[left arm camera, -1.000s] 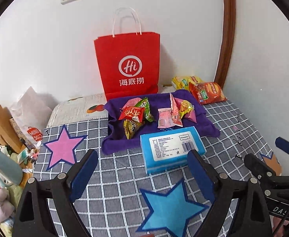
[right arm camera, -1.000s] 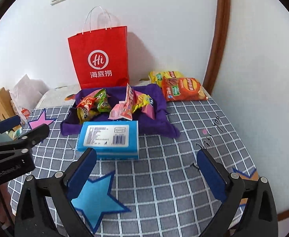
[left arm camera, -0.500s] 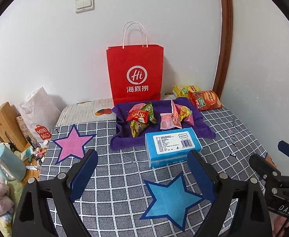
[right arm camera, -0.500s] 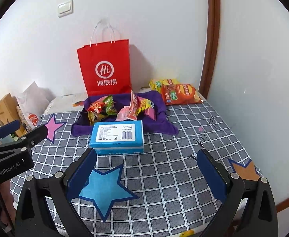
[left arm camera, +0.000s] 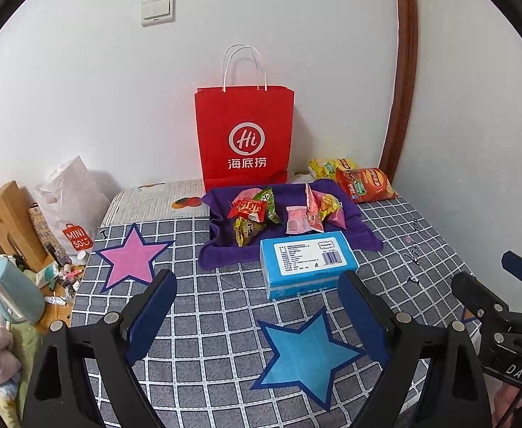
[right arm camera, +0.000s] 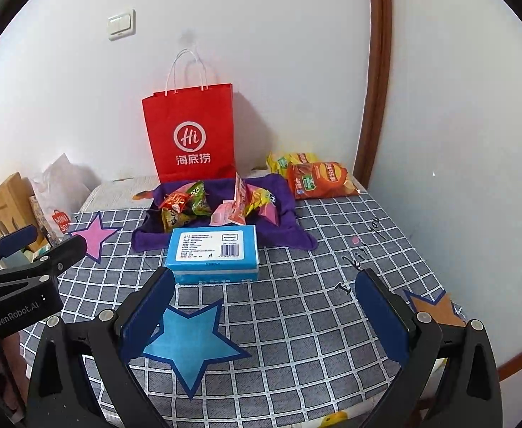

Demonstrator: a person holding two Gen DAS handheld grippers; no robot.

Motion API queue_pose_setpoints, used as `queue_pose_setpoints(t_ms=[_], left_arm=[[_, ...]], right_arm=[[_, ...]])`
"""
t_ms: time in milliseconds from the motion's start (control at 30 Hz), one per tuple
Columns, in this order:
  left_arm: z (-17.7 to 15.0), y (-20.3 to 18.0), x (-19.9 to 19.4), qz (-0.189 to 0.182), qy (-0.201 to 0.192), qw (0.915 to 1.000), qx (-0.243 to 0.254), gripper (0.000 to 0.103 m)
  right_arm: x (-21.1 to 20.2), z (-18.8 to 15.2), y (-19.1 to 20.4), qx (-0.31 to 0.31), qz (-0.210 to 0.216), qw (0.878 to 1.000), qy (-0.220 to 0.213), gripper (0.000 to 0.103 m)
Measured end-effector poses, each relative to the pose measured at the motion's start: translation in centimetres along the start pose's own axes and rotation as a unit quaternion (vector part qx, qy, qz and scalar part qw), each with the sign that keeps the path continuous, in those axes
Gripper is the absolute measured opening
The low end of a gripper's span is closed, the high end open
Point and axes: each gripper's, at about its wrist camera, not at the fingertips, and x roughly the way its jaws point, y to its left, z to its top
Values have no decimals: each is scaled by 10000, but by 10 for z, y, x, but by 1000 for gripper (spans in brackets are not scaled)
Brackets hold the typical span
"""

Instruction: Organize snacks

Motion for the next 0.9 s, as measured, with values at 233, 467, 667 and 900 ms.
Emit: queue_pose_setpoints(t_ms=[233, 467, 667, 900], left_arm=[[0, 1, -2, -1, -10, 10000, 4, 91], [-1, 0, -3, 2, -15, 10000, -6, 91], [-1, 1, -4, -6, -13, 10000, -9, 91], [-2, 3, -6, -16, -26, 10000, -53, 91]], right_arm=[[-1, -2, 3, -21, 2, 10000, 8, 100], [-1, -2, 4, -2, 5, 10000, 6, 100], [-2, -2, 3, 11, 11, 10000, -7, 100], [-3, -2, 4, 5, 28, 10000, -26, 100]])
